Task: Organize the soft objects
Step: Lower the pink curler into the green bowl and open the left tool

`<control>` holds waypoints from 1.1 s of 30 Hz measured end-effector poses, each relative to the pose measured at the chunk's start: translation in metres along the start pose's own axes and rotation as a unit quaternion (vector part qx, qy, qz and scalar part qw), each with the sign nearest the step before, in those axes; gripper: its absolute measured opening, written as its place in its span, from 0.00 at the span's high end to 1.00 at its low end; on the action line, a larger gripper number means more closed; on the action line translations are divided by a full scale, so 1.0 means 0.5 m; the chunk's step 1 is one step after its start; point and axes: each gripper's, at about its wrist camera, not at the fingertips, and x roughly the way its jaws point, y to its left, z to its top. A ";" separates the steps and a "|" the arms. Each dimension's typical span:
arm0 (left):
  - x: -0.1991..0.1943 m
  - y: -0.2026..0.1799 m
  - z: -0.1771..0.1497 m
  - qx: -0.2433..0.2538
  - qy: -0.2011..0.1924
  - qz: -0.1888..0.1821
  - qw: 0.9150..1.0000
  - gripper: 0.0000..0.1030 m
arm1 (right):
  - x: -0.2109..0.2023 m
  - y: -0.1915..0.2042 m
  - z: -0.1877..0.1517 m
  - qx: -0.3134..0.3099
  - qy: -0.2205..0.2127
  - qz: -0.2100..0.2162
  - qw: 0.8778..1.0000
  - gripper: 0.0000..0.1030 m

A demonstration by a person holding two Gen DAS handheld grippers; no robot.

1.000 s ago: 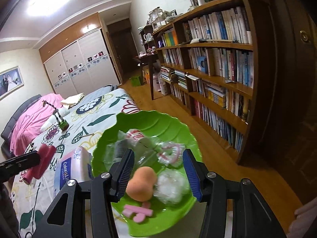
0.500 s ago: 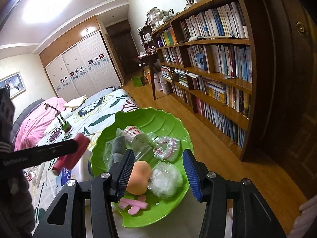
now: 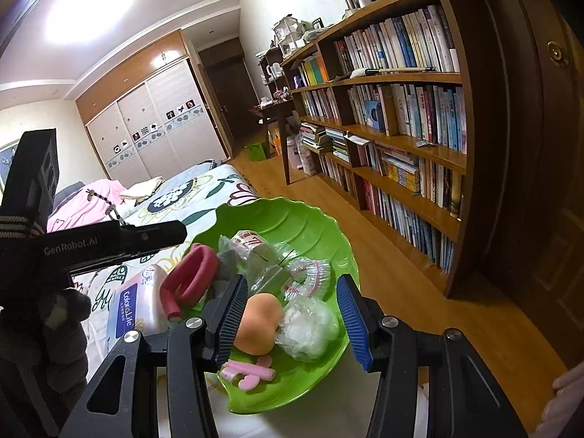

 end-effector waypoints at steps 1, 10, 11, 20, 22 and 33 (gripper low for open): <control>0.000 0.003 0.000 -0.002 0.001 0.000 1.000 0.40 | 0.000 0.000 0.000 -0.001 -0.001 -0.001 1.000 0.47; 0.002 0.018 -0.013 -0.003 0.006 0.035 0.999 0.40 | -0.001 -0.002 0.000 0.001 -0.001 -0.002 1.000 0.47; 0.001 0.017 -0.014 0.004 0.005 0.047 0.999 0.40 | -0.001 -0.003 0.000 0.000 -0.001 -0.001 1.000 0.47; 0.010 0.003 -0.025 0.077 -0.007 0.140 0.987 0.40 | 0.000 0.002 -0.005 -0.003 -0.001 0.002 1.000 0.47; 0.023 0.002 -0.028 0.087 0.000 0.150 0.985 0.40 | 0.001 0.002 -0.004 -0.003 -0.001 0.003 1.000 0.47; 0.060 -0.008 -0.029 0.109 0.022 0.170 0.979 0.39 | -0.003 0.007 -0.004 -0.006 -0.004 0.004 1.000 0.47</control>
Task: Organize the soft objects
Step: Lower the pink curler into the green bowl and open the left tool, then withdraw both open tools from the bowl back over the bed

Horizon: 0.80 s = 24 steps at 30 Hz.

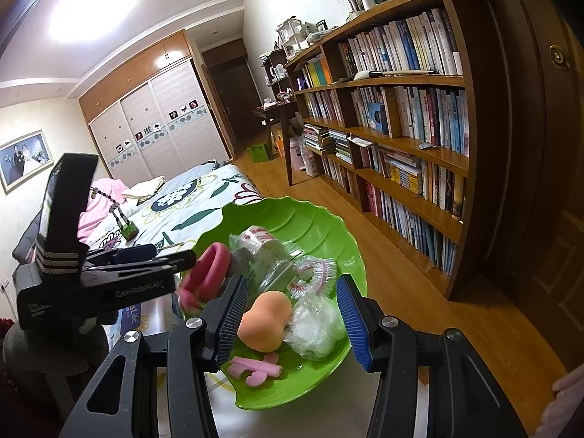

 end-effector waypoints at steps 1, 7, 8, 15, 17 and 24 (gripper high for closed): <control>0.001 -0.002 -0.001 0.001 0.000 0.001 1.000 0.39 | -0.001 0.001 0.000 -0.002 0.000 0.000 1.000 0.47; -0.017 0.007 0.002 -0.010 -0.003 -0.016 1.000 0.39 | -0.001 0.005 -0.004 -0.005 0.000 0.000 1.000 0.47; -0.022 0.008 0.003 -0.011 -0.006 -0.017 1.000 0.39 | -0.002 0.006 -0.004 -0.005 0.000 0.000 1.000 0.47; -0.050 0.030 -0.001 -0.033 -0.017 -0.031 0.999 0.39 | -0.005 0.007 -0.005 -0.007 0.000 0.000 1.000 0.47; -0.057 0.039 -0.006 -0.042 -0.019 -0.034 0.998 0.38 | -0.005 0.007 -0.006 -0.007 0.000 -0.001 1.000 0.47; -0.071 0.082 -0.027 -0.075 -0.022 -0.039 0.996 0.37 | -0.007 0.023 -0.016 -0.015 0.007 -0.004 1.000 0.47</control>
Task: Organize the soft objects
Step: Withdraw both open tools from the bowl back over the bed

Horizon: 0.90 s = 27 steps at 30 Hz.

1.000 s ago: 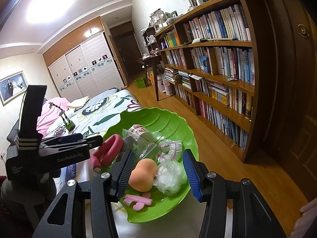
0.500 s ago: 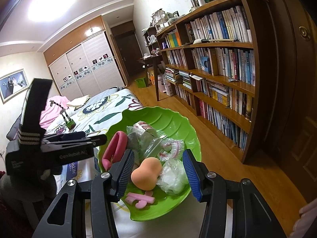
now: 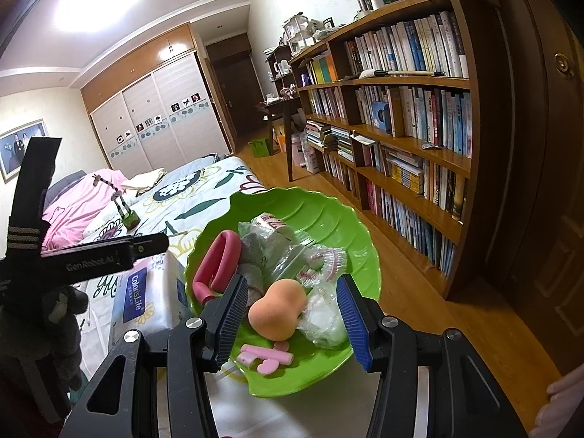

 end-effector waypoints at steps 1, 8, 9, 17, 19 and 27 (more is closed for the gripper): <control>-0.004 0.008 -0.003 -0.004 -0.002 0.000 1.000 0.37 | 0.000 0.003 -0.001 -0.002 0.001 0.000 1.000 0.47; -0.029 0.068 -0.019 -0.035 -0.010 0.005 0.999 0.37 | 0.000 0.032 -0.006 -0.016 0.007 0.003 1.000 0.47; -0.033 0.075 -0.022 -0.039 -0.012 0.006 0.999 0.37 | -0.002 0.036 -0.005 -0.018 0.007 0.004 1.000 0.47; -0.061 0.147 -0.043 -0.069 -0.020 0.020 0.997 0.35 | -0.005 0.081 -0.003 -0.038 0.006 0.019 0.999 0.47; -0.068 0.164 -0.049 -0.077 -0.021 0.023 0.997 0.35 | -0.005 0.094 -0.003 -0.044 0.006 0.023 0.999 0.47; -0.091 0.221 -0.068 -0.104 -0.030 0.034 0.994 0.35 | -0.002 0.137 -0.004 -0.061 0.008 0.040 0.997 0.47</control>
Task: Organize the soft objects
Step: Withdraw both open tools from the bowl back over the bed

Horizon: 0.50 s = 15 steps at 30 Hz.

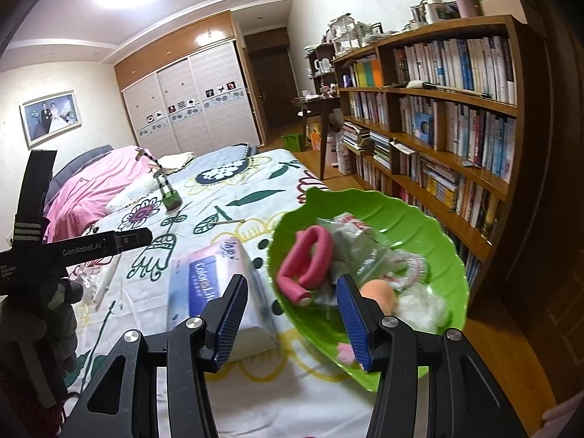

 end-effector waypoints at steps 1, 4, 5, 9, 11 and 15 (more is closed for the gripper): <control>-0.003 0.010 0.000 -0.005 -0.001 0.002 1.000 0.35 | 0.001 0.004 0.001 -0.001 0.000 0.002 1.000 0.47; -0.010 0.034 -0.002 -0.015 -0.004 0.007 1.000 0.35 | 0.005 0.021 0.002 -0.005 0.001 0.008 1.000 0.47; -0.012 0.041 -0.003 -0.018 -0.004 0.009 1.000 0.35 | 0.006 0.027 0.002 -0.007 0.002 0.011 1.000 0.47; -0.023 0.081 -0.010 -0.035 -0.008 0.018 0.999 0.35 | 0.015 0.049 0.004 -0.014 0.006 0.022 1.000 0.47; -0.031 0.106 -0.014 -0.045 -0.009 0.026 0.999 0.35 | 0.019 0.061 0.005 -0.017 0.008 0.028 0.999 0.46; -0.045 0.154 -0.024 -0.069 -0.013 0.042 0.997 0.35 | 0.025 0.087 0.007 -0.025 0.008 0.042 0.999 0.45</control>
